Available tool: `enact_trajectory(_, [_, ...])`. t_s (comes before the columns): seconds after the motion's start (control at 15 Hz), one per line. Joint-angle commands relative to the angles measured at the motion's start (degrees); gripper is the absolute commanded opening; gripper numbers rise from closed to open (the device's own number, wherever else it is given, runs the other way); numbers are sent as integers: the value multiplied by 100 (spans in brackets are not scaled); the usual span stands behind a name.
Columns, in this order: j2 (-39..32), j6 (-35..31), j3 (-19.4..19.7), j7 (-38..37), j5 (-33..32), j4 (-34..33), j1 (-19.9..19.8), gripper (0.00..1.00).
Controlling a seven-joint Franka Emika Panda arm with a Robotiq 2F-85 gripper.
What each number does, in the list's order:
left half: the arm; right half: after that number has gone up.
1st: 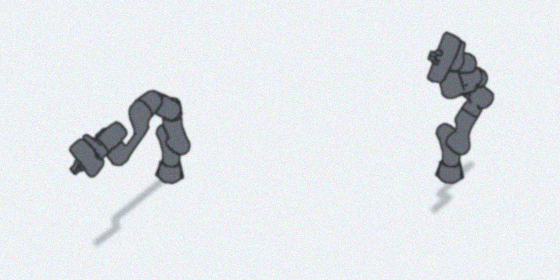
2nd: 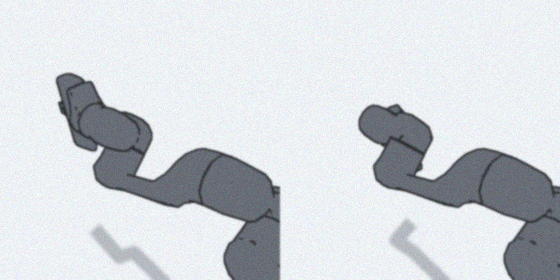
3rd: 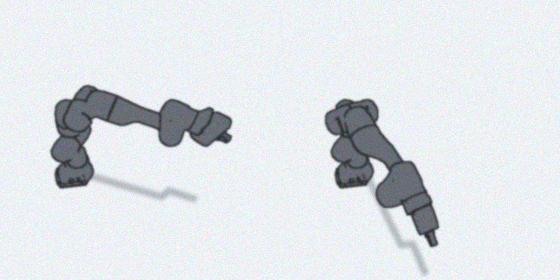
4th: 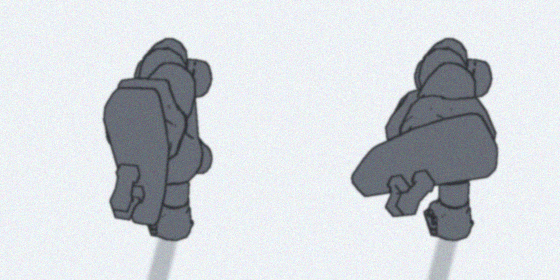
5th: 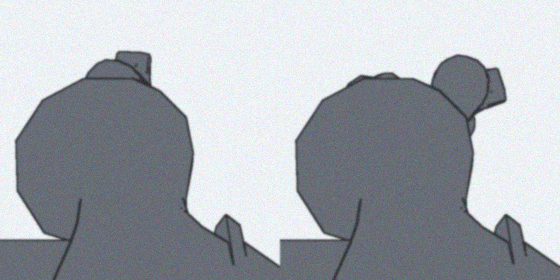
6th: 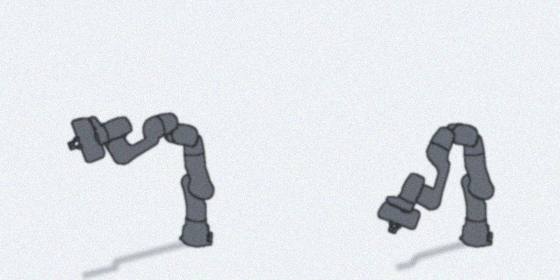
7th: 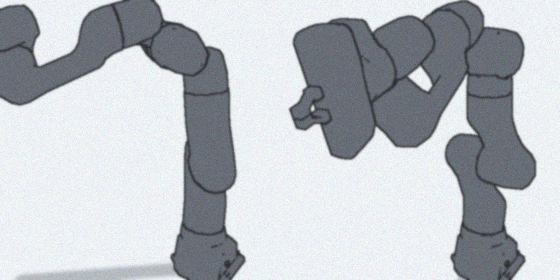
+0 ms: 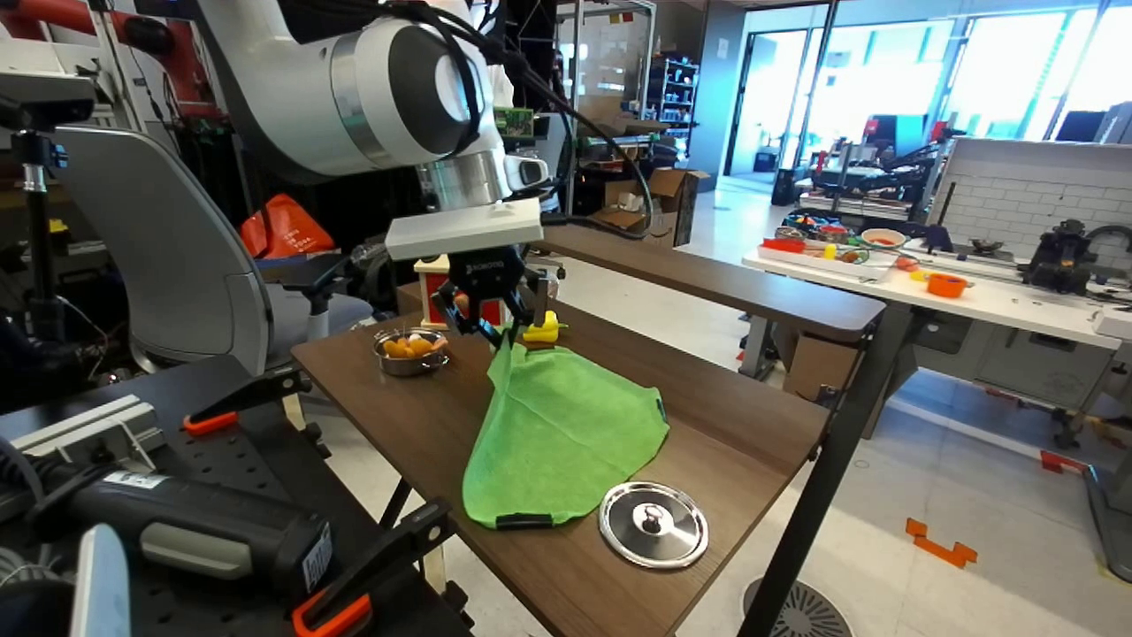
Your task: Put the orange plush in the silver pot and fold the left corner of the cloth
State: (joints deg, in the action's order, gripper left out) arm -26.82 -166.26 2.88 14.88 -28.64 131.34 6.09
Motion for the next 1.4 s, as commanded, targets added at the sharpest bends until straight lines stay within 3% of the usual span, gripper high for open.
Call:
enact_trajectory(0.0, [-141, 272, -259, 738, 322, -418, -554, 3])
enact_trajectory(0.53, [-1459, 1012, -933, 2158, 919, -1908, -1482, 3])
enact_trajectory(0.93, [-2068, 1598, -978, 2591, 1131, -2734, -1510, 3])
enact_trajectory(1.07, [-2126, 1681, -987, 2643, 1189, -2831, -1509, 36])
enact_trajectory(1.33, [-1986, 1625, -963, 2622, 1142, -2751, -1420, 64])
